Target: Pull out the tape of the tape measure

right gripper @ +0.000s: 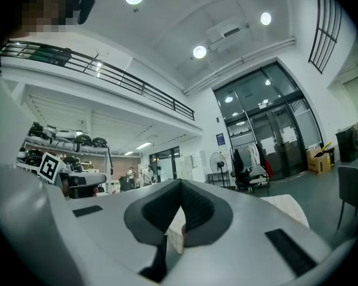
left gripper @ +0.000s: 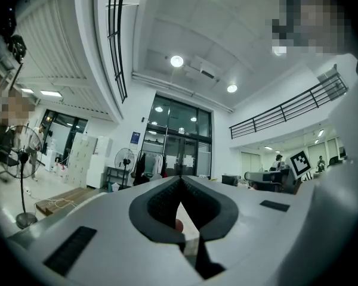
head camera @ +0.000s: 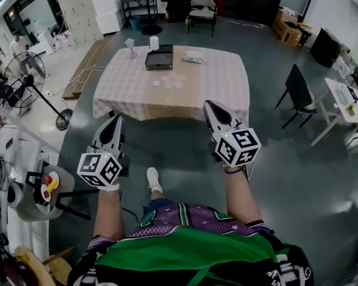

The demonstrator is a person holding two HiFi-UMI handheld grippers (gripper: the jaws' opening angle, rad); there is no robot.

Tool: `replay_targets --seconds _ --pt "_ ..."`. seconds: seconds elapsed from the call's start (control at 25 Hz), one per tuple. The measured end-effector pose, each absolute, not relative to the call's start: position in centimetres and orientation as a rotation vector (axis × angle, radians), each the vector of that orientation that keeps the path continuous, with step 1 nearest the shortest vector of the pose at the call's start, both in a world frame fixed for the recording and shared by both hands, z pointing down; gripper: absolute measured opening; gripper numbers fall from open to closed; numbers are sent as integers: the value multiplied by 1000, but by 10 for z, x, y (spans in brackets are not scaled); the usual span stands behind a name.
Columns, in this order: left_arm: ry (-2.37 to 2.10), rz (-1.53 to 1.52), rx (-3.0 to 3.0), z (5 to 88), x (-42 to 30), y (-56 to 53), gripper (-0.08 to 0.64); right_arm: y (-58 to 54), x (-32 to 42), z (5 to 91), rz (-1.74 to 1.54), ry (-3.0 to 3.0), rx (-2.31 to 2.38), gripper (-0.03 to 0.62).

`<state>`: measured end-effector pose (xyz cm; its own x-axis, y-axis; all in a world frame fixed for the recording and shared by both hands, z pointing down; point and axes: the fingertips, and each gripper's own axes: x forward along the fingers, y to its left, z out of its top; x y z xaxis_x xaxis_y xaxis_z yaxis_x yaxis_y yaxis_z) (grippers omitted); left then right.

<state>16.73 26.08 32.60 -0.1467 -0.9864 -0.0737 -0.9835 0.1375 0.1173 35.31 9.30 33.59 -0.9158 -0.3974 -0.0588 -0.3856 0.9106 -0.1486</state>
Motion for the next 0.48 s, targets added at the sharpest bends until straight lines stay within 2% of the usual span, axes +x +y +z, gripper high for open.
replay_targets --seconds 0.48 --pt "-2354 -276 2025 316 119 237 21 62 312 318 -215 2956 -612 5"
